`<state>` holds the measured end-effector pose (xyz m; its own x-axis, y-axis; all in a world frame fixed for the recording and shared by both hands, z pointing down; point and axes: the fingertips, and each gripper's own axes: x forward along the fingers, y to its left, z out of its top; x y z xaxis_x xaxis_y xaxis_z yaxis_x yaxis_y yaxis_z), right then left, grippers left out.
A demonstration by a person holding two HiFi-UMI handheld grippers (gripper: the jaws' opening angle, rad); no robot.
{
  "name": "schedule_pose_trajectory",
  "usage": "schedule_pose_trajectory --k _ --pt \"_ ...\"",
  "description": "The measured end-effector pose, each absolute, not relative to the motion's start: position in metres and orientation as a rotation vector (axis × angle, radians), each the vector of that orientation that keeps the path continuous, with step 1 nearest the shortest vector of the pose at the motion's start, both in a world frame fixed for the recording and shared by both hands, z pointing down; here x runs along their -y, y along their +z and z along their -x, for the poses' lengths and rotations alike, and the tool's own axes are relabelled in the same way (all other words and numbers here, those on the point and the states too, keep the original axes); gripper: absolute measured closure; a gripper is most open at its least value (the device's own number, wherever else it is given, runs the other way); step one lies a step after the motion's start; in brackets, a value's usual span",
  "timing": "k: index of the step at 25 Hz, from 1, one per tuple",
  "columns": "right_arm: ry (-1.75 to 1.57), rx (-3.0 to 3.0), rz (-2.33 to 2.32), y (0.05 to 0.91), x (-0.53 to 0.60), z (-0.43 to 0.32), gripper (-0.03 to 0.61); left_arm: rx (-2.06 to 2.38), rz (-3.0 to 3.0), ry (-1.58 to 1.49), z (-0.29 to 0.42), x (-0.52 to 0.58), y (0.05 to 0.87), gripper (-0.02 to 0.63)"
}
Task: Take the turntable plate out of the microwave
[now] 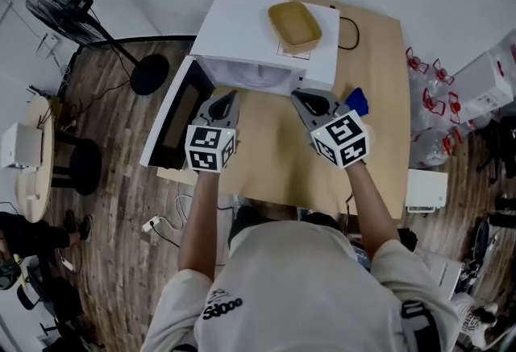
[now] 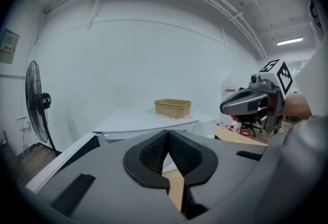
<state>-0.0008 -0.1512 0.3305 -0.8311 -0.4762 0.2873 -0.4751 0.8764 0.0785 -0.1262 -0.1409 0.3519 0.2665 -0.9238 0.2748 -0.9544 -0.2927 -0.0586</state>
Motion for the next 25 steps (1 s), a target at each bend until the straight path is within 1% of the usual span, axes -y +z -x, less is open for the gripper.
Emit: schedule_pose_trajectory --k 5,9,12,15,19,25 --pt "0.081 2.675 -0.882 0.349 0.167 0.027 0.572 1.644 -2.462 0.425 0.154 0.174 0.374 0.595" --pt "0.236 2.612 -1.079 0.366 0.186 0.039 0.572 1.584 -2.477 0.354 0.174 0.195 0.385 0.595" --pt "0.27 2.546 -1.157 0.382 0.194 0.042 0.572 1.547 -2.479 0.337 0.178 0.203 0.397 0.595" --pt "0.283 2.522 -1.164 0.396 0.197 0.046 0.572 1.475 -2.453 0.339 0.177 0.21 0.418 0.597" --pt "0.331 2.531 -1.142 0.413 0.2 0.053 0.572 1.339 -2.349 0.208 0.173 0.215 0.44 0.595" --pt "0.4 2.489 -1.088 0.444 0.207 0.047 0.572 1.308 -2.192 0.091 0.165 0.223 0.481 0.595"
